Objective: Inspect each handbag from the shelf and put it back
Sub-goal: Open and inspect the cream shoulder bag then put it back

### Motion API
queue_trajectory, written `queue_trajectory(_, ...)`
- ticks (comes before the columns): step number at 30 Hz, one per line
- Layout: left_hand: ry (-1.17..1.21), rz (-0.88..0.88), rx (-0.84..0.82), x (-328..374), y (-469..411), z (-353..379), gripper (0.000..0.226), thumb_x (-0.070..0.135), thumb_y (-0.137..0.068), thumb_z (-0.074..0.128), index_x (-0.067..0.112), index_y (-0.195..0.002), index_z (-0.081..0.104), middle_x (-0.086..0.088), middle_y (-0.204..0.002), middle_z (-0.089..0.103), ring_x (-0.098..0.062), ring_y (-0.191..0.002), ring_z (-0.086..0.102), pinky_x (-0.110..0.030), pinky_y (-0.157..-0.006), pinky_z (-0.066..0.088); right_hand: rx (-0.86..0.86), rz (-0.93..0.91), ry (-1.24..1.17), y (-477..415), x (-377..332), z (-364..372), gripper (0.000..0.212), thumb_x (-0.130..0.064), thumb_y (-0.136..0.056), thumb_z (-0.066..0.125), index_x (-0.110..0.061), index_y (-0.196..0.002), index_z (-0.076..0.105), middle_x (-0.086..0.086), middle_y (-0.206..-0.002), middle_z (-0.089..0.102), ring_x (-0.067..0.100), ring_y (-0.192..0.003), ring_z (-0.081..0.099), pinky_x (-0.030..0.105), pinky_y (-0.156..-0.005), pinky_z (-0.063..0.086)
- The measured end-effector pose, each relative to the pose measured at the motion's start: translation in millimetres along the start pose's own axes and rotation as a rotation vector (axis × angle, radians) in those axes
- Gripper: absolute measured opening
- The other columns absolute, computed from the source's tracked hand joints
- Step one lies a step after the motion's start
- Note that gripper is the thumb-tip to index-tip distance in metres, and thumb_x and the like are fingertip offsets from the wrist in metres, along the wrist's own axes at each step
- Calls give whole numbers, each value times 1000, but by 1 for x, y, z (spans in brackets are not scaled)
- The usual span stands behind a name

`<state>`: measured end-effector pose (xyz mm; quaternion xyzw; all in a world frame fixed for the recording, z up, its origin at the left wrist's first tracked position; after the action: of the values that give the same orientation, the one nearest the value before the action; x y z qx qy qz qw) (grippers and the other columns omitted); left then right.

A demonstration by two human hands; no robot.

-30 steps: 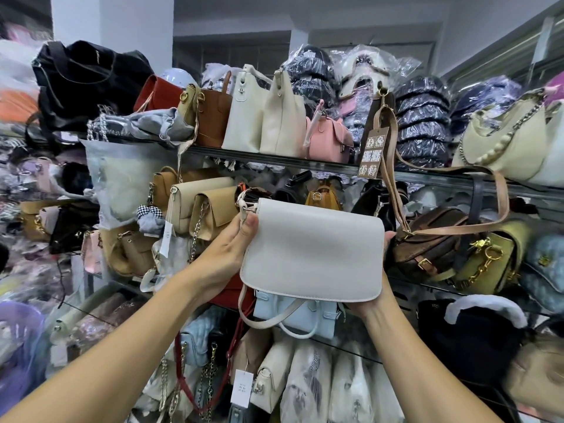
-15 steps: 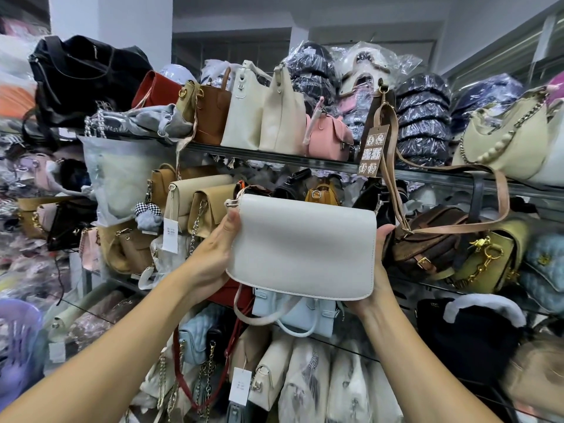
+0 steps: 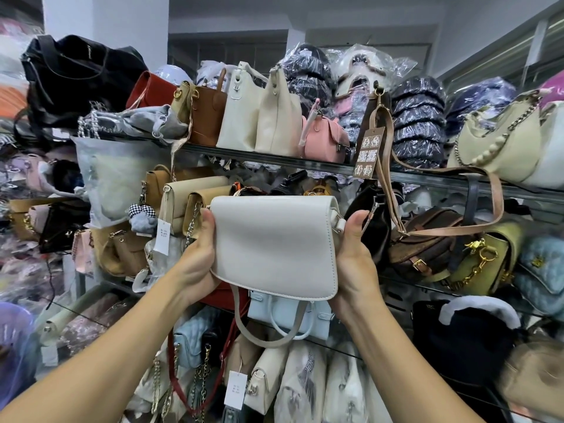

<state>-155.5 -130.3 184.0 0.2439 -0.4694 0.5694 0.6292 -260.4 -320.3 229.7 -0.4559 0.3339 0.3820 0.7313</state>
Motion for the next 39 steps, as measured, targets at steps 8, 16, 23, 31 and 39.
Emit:
queue_trajectory(8, 13, -50, 26, -6, -8, -9, 72, 74, -89, 32, 21, -117, 71, -10, -115, 75, -25, -98, 75, -39, -76, 63, 9, 39, 23, 5, -1, 11, 76, -76, -72, 44, -18, -109, 77, 10, -101, 80, 29, -98, 76, 49, -87, 60)
queue_trajectory(16, -12, -164, 82, -22, -16, -15, 77, 78, -89, 35, 18, -122, 70, -14, -119, 73, -27, -95, 75, -40, -74, 62, 47, 65, 84, 4, -2, 13, 66, -75, -77, 46, -17, -92, 75, -1, -81, 78, 17, -71, 73, 24, -54, 53)
queue_trajectory(23, -55, -265, 123, -35, -19, -18, 71, 76, -90, 38, 18, -116, 70, -12, -102, 78, -29, -78, 76, -44, -61, 62, 86, 96, 112, 5, -1, 16, 67, -68, -90, 47, -7, -103, 72, 3, -80, 77, 22, -79, 72, 44, -80, 61)
queue_trajectory(31, -74, -261, 141, -40, -19, -17, 63, 71, -95, 37, 18, -109, 69, -9, -80, 78, -28, -60, 74, -43, -51, 60, 119, 127, 121, 8, 2, 17, 85, -70, -87, 50, 7, -120, 64, 21, -113, 73, 30, -94, 74, 42, -79, 60)
queue_trajectory(39, -89, -303, 177, -38, -13, -18, 59, 69, -96, 40, 19, -100, 72, -4, -71, 75, -21, -53, 69, -35, -64, 54, 140, 187, 130, -1, 6, 7, 99, -82, -67, 54, 3, -116, 67, 23, -99, 75, 37, -92, 72, 50, -86, 55)
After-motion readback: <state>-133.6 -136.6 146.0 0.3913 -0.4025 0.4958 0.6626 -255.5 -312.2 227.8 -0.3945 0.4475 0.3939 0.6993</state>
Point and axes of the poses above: each hand's wrist, its own y-axis away from the middle knuckle, its own z-axis out of the palm, x = y × z, the point moved 8 cm from there along -y, towards the middle knuckle
